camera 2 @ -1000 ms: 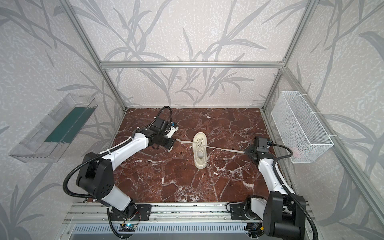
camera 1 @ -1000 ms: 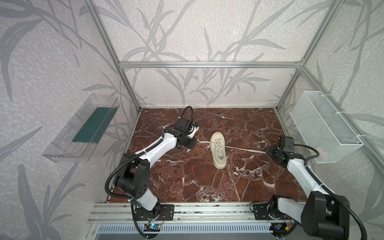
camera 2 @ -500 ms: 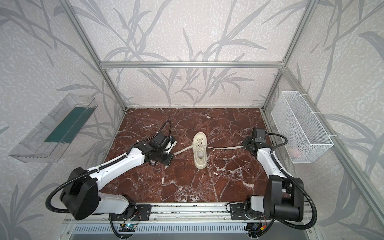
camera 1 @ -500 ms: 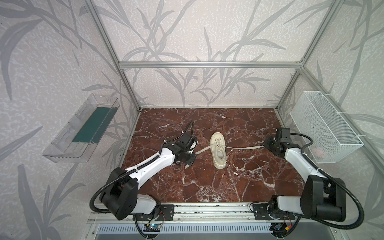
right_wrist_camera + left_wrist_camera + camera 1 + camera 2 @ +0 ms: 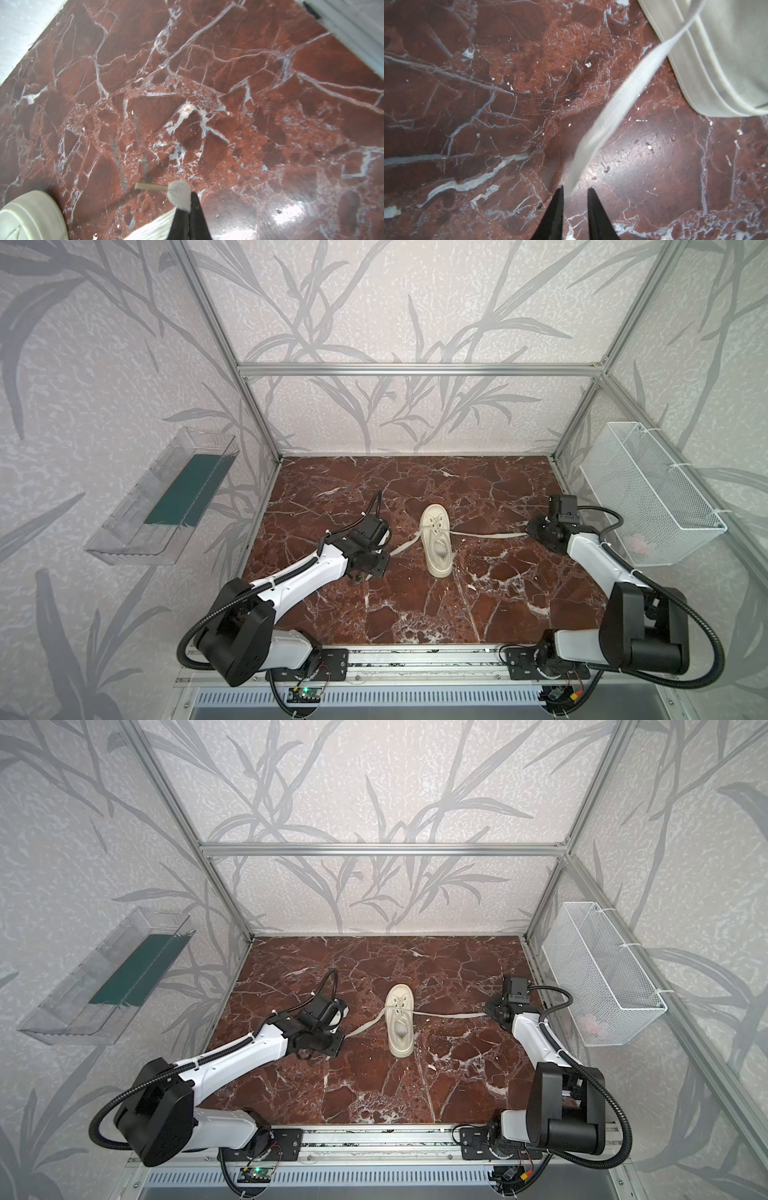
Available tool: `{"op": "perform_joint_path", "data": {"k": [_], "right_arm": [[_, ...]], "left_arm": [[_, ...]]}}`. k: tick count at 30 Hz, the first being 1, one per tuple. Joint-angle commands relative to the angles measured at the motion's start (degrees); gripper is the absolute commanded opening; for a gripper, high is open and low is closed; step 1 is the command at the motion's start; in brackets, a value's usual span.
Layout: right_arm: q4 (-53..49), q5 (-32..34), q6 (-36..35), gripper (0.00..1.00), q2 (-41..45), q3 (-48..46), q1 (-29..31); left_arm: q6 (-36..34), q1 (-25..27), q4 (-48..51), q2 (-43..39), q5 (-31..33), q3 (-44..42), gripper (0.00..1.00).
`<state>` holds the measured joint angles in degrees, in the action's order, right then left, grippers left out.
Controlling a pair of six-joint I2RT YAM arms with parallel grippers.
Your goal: Tie the shoes
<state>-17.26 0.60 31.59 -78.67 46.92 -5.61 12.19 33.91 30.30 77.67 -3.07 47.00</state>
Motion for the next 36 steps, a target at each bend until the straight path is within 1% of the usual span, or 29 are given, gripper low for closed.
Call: {"op": "perform_joint_path", "data": {"k": [1,3,5,9,11,14,16,19,26,31,32,36], "right_arm": [[0.0,-2.8,-3.6,0.00,-0.6,4.6,2.9],[-1.0,-2.3,-4.6,0.00,-1.0,6.3,4.7],[-2.6,-0.8,-5.9,0.00,-1.3,8.3,6.7],[-4.5,-1.8,-6.7,0.00,-1.3,11.7,10.4],[-5.3,-2.3,-6.8,0.00,-1.4,13.7,13.7],[-7.5,-1.2,-6.9,0.00,-2.1,17.4,18.9],[-9.2,-1.5,-5.6,0.00,-3.2,20.1,21.8],[-10.7,-4.0,-3.7,0.00,-5.6,24.0,25.6],[-10.8,-6.1,1.0,0.00,-12.7,31.4,33.5],[-11.2,-10.4,4.5,0.00,-19.6,37.2,37.2],[-11.4,-11.1,6.8,0.00,-21.5,38.5,37.9],[-11.4,-12.7,9.1,0.00,-25.8,42.6,40.5]], "left_arm": [[0.9,0.1,-2.6,-1.9,2.4,-0.9,0.41],[1.2,-0.1,-2.6,-3.2,5.3,-0.9,0.47],[-0.1,-0.9,-2.9,-4.5,5.6,-1.0,0.50],[-1.2,-2.9,-3.5,-5.8,5.1,-1.1,0.52],[-1.2,-3.8,-4.5,-5.9,4.1,-1.4,0.52],[-1.0,-4.6,-6.4,-5.3,3.0,-2.4,0.52],[-0.5,-4.8,-7.5,-5.0,2.5,-2.9,0.52],[-0.1,-5.1,-8.5,-4.6,1.6,-3.3,0.52],[0.0,-5.3,-8.7,-4.8,-0.7,-3.3,0.52],[1.0,-5.3,-11.0,-5.7,-2.7,-5.6,0.52],[1.2,-5.3,-11.3,-5.8,-3.1,-6.1,0.52],[2.4,-5.3,-12.2,-6.7,-3.9,-7.6,0.52]]}}
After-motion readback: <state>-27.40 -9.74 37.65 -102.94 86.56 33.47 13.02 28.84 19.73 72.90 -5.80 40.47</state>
